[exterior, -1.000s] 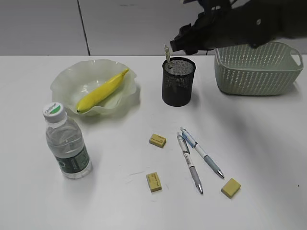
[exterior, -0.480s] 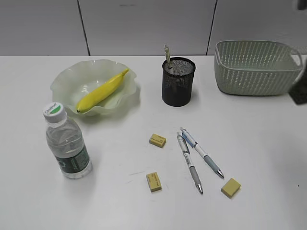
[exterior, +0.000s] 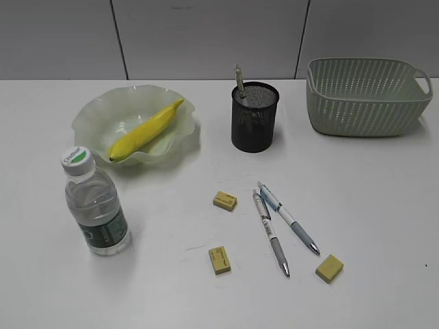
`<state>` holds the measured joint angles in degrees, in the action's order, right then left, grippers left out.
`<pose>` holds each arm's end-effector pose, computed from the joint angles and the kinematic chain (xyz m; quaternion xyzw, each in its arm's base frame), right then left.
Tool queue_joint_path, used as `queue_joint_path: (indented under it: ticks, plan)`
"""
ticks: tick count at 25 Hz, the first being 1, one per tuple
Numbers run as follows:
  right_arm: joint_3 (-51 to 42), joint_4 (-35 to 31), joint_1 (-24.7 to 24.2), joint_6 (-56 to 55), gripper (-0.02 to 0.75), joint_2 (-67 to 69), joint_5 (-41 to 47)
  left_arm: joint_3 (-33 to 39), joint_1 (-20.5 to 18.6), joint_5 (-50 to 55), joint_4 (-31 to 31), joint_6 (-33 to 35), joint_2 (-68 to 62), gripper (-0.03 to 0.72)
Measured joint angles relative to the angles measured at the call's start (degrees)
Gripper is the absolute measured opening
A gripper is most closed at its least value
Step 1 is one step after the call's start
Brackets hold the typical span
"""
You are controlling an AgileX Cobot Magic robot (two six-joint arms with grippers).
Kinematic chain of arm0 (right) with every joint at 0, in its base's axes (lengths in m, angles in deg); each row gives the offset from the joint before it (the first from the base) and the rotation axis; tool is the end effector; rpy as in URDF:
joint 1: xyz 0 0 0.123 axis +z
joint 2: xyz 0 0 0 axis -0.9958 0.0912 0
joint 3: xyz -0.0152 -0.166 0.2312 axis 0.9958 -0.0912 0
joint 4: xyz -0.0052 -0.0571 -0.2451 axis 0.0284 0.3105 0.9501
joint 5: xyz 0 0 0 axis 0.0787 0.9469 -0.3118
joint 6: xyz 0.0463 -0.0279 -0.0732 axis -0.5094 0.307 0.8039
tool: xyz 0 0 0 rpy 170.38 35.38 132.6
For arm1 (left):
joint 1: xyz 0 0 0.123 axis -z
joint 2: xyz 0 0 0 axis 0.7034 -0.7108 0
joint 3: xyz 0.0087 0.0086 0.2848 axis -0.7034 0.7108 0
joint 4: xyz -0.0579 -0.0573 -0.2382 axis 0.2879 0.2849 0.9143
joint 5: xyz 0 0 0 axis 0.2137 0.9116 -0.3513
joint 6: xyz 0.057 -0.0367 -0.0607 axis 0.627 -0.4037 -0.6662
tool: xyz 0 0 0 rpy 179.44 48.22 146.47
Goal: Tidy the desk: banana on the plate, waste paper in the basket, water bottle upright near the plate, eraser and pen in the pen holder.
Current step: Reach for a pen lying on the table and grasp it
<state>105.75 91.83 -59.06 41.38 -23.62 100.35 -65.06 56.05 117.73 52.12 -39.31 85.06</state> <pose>0.0399 0.0155 0.3129 -0.1793 0.9121 0.0734 0.3613 -0.0086 0.0131 0.2886 0.0005 0.8387 -0.0347 0.5435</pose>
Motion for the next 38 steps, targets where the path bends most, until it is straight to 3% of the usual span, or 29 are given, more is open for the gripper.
queue_joint_path:
  ticks: [3,7,23,31,38]
  plan:
    - [-2.01,0.00,0.00,-0.06,0.489,-7.73,-0.13,0.00,0.00,0.00,0.00,0.00,0.00,0.246]
    - [-5.90,-0.95,0.00,0.15,0.522,-13.98,-3.54,0.00,0.00,0.00,0.00,0.00,0.00,0.246]
    - [-9.76,-2.28,-0.36,1.22,0.501,-16.77,-8.15,0.00,0.00,0.00,0.05,0.00,0.00,0.246]
    - [-9.81,-3.50,-9.72,1.22,0.486,-17.29,-8.21,0.00,0.00,0.00,0.05,0.00,0.00,0.246]
    - [-9.81,-3.71,-10.36,1.28,0.486,-23.19,-8.32,0.00,-0.02,0.00,0.10,0.00,0.00,0.246]
